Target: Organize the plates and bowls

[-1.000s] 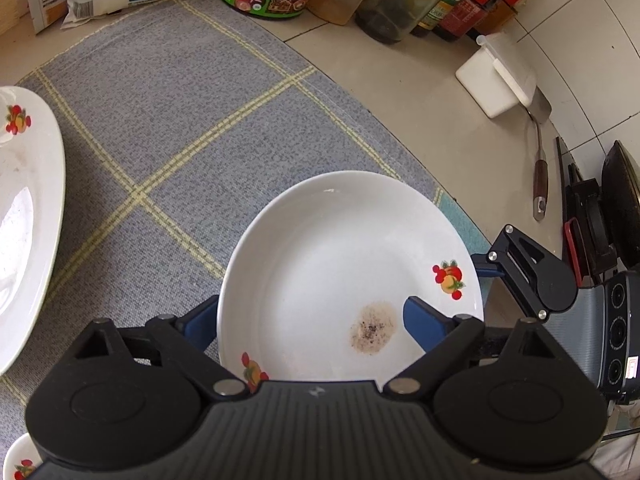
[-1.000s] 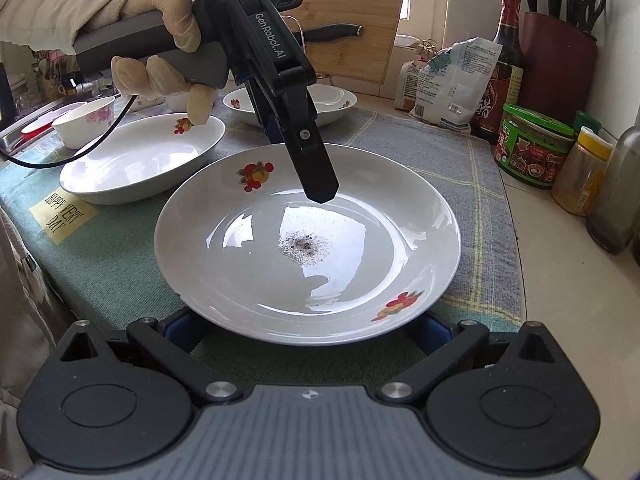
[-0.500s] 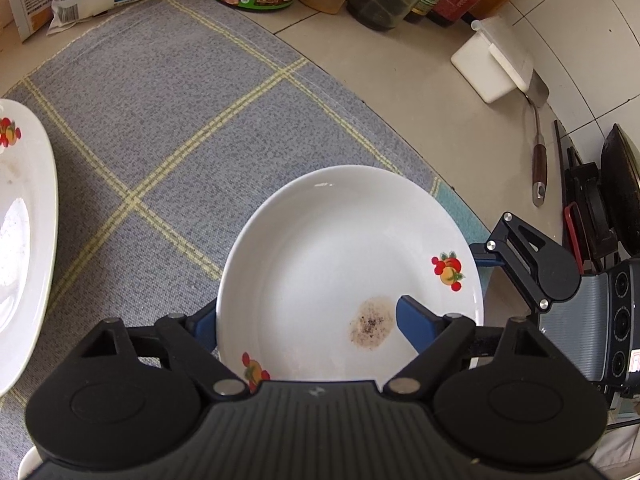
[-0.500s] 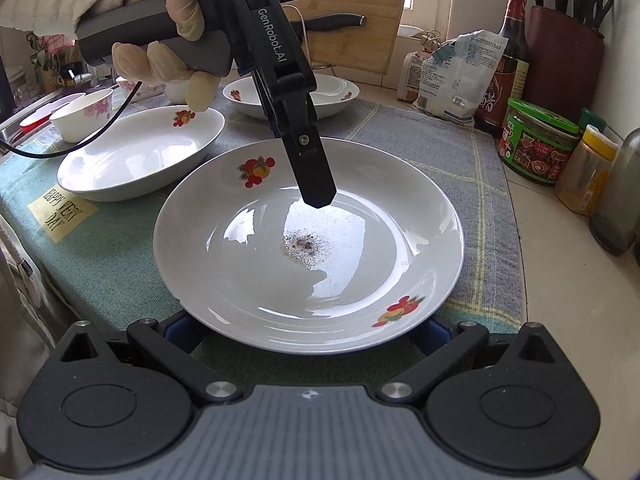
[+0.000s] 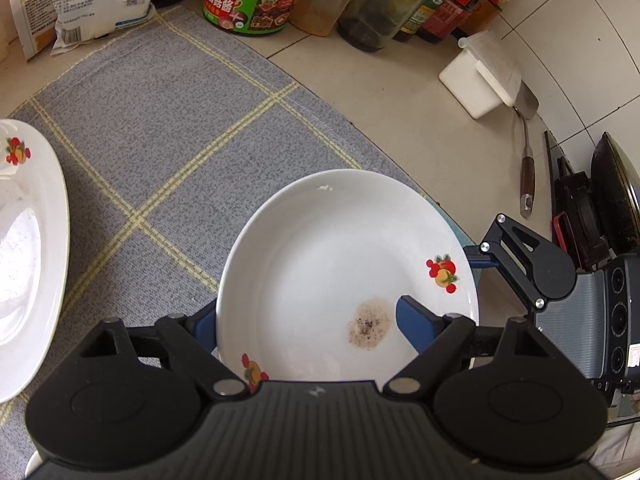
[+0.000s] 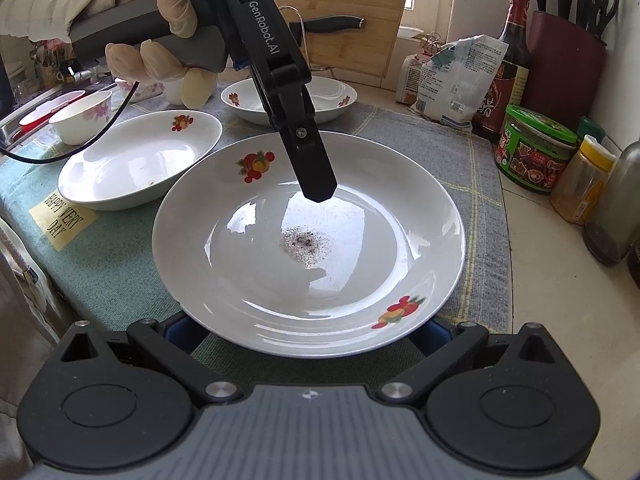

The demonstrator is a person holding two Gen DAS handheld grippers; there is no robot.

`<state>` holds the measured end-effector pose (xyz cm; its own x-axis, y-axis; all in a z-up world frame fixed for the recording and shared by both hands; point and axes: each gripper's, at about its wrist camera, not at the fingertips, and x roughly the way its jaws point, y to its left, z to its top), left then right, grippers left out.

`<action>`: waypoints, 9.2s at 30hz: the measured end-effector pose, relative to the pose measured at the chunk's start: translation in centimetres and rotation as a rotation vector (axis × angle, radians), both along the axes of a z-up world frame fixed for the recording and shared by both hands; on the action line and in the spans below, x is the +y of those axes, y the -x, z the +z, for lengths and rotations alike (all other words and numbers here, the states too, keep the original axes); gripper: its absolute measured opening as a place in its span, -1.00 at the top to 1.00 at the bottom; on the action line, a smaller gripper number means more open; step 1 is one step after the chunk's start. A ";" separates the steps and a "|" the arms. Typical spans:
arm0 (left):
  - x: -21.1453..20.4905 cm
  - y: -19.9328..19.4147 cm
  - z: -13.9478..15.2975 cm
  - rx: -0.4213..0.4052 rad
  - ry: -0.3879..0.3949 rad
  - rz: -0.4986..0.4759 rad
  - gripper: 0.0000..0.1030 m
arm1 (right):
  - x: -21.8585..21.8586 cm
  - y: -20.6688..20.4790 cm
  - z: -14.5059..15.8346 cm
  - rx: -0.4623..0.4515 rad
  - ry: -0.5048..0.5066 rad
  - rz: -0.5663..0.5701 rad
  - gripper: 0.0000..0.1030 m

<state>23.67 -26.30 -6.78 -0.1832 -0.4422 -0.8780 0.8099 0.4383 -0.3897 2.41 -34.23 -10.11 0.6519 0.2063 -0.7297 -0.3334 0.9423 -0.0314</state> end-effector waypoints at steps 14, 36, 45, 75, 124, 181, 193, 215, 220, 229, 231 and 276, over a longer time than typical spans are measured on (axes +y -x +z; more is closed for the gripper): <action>-2.3 -2.9 1.6 -0.043 0.042 0.046 -0.69 | -3.0 -3.2 1.3 -0.019 0.024 0.029 -1.00; -5.1 -7.3 -0.5 -0.051 0.031 0.118 -0.69 | -6.2 -9.3 -0.1 0.012 0.026 0.085 -1.00; -5.5 -7.6 -1.6 -0.051 0.022 0.125 -0.69 | -6.6 -10.0 -0.7 0.028 0.022 0.086 -1.00; -2.5 -4.4 1.5 -0.235 0.074 0.194 -0.77 | -6.5 -8.5 0.8 0.009 0.047 0.027 -1.00; 26.2 10.1 4.4 -0.548 0.213 0.534 -0.90 | 17.5 -0.7 -0.6 0.043 0.026 0.065 -1.00; 20.1 -2.1 -1.6 -0.057 -0.072 0.097 -0.60 | 18.6 -5.1 -2.4 0.053 0.002 0.106 -1.00; 19.5 -2.5 -1.8 -0.038 -0.085 0.072 -0.63 | 18.9 -5.3 -2.3 0.071 0.013 0.074 -1.00; 19.8 -2.2 -1.4 -0.050 -0.068 0.091 -0.69 | 18.7 -5.3 -1.3 0.075 0.024 0.087 -1.00; 19.5 -2.0 -1.0 -0.052 -0.062 0.099 -0.69 | 18.0 -5.3 -1.1 0.080 0.023 0.100 -1.00; 18.3 -1.9 0.0 -0.059 -0.054 0.128 -0.68 | 16.3 -5.5 -0.5 0.074 0.025 0.137 -1.00; 17.9 -1.9 0.2 -0.063 -0.054 0.136 -0.68 | 15.7 -5.6 -0.3 0.074 0.025 0.147 -1.00; 3.8 -3.6 3.3 -0.116 -0.024 0.153 -0.63 | 0.9 -7.4 2.4 0.004 0.038 0.170 -1.00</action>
<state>27.28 -22.55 -3.53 -0.0127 -0.4359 -0.8999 0.7721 0.5675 -0.2859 9.83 -33.30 -7.69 0.6072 0.2857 -0.7414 -0.4878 0.8706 -0.0640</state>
